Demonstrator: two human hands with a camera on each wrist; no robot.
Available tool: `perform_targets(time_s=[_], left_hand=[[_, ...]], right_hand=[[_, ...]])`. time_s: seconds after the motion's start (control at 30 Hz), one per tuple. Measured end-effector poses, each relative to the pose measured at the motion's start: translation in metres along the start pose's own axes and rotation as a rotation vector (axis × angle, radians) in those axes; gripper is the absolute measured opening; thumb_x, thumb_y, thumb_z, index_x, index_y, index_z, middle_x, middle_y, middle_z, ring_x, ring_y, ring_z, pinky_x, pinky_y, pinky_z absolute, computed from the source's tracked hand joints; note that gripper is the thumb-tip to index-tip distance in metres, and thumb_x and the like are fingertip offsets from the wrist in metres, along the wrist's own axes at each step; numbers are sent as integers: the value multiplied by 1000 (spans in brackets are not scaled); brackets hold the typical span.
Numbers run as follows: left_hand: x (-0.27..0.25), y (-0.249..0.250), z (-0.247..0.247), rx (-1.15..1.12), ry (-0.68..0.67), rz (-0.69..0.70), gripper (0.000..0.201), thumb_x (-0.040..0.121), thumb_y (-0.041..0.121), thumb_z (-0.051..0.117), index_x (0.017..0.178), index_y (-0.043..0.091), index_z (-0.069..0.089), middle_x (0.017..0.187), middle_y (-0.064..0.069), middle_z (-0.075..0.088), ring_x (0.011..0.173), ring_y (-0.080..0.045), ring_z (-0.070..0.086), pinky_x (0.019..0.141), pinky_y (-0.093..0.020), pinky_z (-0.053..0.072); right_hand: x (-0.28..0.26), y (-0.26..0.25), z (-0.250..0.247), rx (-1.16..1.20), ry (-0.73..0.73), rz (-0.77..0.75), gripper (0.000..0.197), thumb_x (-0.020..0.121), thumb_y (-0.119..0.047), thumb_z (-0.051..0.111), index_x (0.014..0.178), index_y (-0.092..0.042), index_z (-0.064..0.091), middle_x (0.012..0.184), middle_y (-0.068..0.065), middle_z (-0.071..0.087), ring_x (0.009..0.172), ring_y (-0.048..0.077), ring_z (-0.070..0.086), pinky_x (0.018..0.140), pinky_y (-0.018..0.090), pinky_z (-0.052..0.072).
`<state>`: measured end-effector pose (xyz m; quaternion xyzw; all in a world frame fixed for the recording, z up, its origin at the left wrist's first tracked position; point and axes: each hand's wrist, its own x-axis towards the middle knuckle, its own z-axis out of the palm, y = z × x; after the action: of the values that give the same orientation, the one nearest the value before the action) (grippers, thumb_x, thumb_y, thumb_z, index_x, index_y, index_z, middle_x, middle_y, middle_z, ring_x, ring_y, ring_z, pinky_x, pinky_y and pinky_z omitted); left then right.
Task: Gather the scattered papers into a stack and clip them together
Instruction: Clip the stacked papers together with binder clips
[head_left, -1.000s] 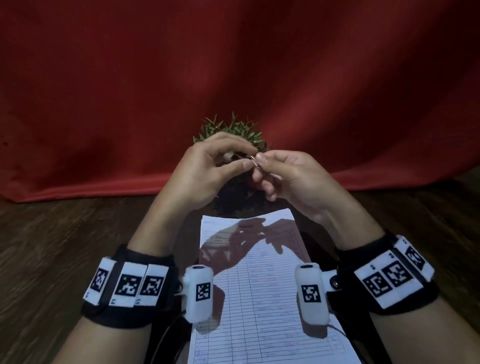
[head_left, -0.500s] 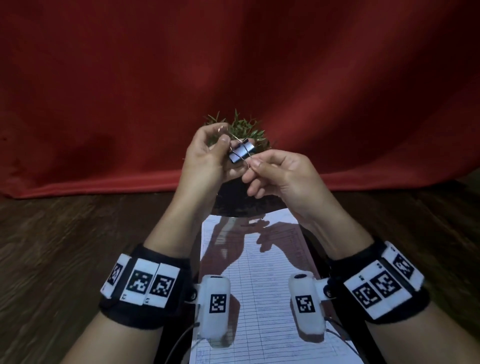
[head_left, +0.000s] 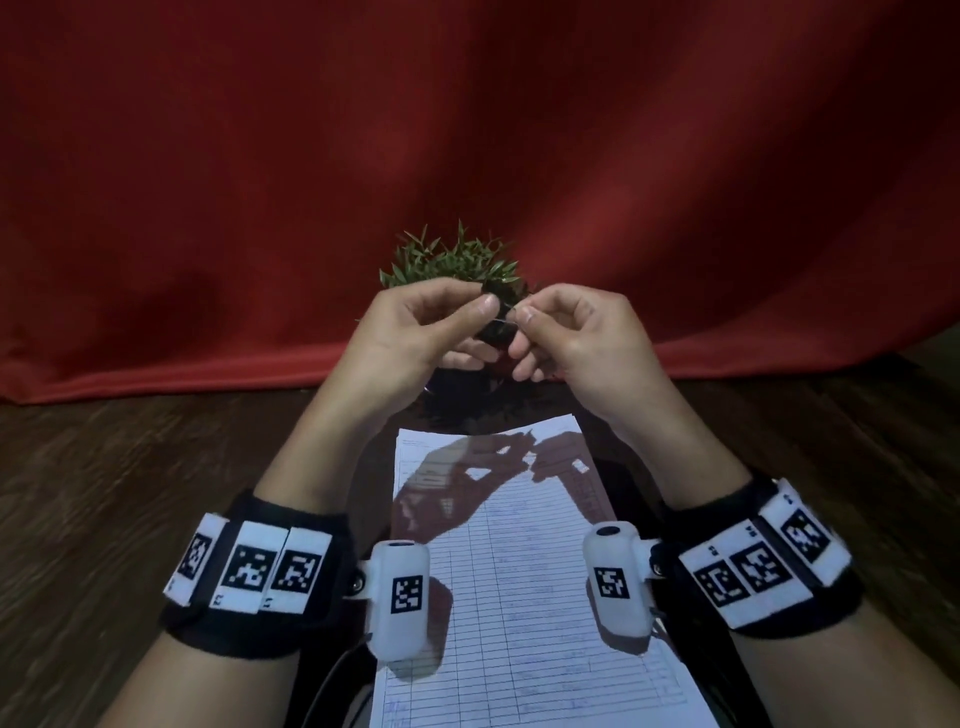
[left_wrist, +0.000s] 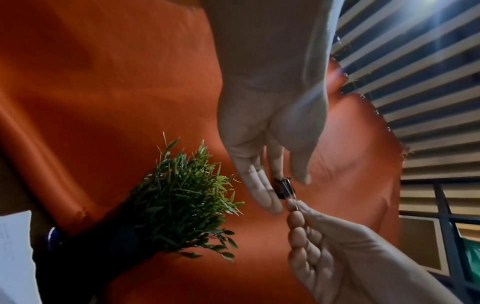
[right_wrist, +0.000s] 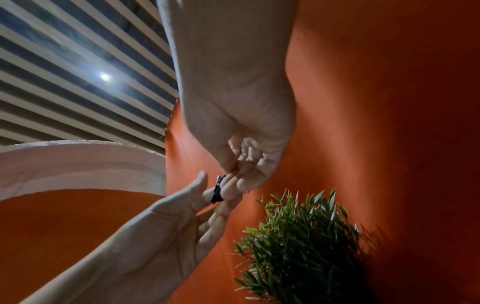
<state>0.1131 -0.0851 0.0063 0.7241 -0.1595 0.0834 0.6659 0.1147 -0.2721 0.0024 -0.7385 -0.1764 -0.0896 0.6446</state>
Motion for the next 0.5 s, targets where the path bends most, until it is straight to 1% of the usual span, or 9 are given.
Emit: perform_targets(time_s=[0.03, 0.07, 0.13, 0.2, 0.27, 0.33, 0.4, 0.43, 0.5], left_hand=[[0, 1, -2, -19, -2, -10, 10, 96, 18, 72, 105, 13, 72, 85, -1, 78, 72, -18, 78, 68, -26, 63], [0, 1, -3, -41, -3, -25, 6, 98, 8, 69, 104, 10, 69, 82, -3, 77, 70, -19, 78, 68, -28, 65], [1, -2, -6, -82, -3, -56, 8, 100, 0, 65, 102, 8, 65, 78, -6, 72, 72, -22, 79, 69, -30, 66], [0, -4, -6, -109, -16, -77, 9, 100, -2, 64, 100, 7, 62, 80, -10, 69, 74, -25, 79, 68, -29, 65], [0, -7, -5, -115, -43, -100, 11, 101, -2, 64, 99, 8, 61, 82, -14, 68, 72, -23, 79, 65, -27, 65], [2, -9, -6, -104, -71, -125, 10, 101, -1, 63, 98, 8, 61, 79, -12, 70, 69, -21, 79, 63, -26, 64], [2, -11, -9, -95, -107, -149, 9, 101, 1, 64, 99, 9, 61, 75, -8, 72, 66, -20, 78, 60, -26, 62], [2, -11, -10, -82, -131, -157, 8, 101, 1, 64, 99, 9, 61, 73, -7, 72, 65, -21, 77, 60, -27, 61], [0, -12, -16, -55, -192, -189, 7, 101, 3, 65, 101, 9, 62, 75, -6, 74, 66, -22, 76, 62, -29, 61]], right_hand=[[0, 0, -1, -6, 2, -2, 15, 102, -10, 63, 88, -11, 69, 68, 2, 70, 57, 20, 66, 54, 26, 50], [-1, 0, 0, -13, 7, -3, 14, 101, -13, 64, 89, -12, 70, 70, 3, 71, 57, 20, 66, 53, 26, 50], [-4, 1, 1, -34, 43, 4, 9, 98, -20, 71, 91, -15, 70, 76, 1, 73, 61, 17, 68, 55, 28, 52], [-7, 3, 2, -24, 69, 40, 10, 94, -27, 75, 93, -18, 73, 82, -2, 74, 70, 14, 72, 60, 29, 55], [-11, 4, 2, -11, 48, 84, 11, 93, -30, 76, 95, -19, 76, 87, -3, 76, 80, 14, 75, 67, 26, 56], [-13, 2, 0, -17, 47, 110, 17, 92, -28, 78, 101, -15, 73, 91, 0, 79, 87, 18, 77, 71, 27, 59], [-13, -1, -1, 2, 27, 126, 30, 90, -23, 80, 112, -13, 62, 93, 4, 80, 89, 20, 78, 79, 32, 63], [-12, -2, -2, 8, 3, 141, 34, 90, -21, 80, 115, -12, 59, 94, 5, 80, 90, 20, 78, 84, 34, 63], [-12, -5, -3, -8, -67, 189, 30, 88, -18, 81, 112, -12, 64, 95, 8, 81, 92, 19, 78, 91, 36, 61]])
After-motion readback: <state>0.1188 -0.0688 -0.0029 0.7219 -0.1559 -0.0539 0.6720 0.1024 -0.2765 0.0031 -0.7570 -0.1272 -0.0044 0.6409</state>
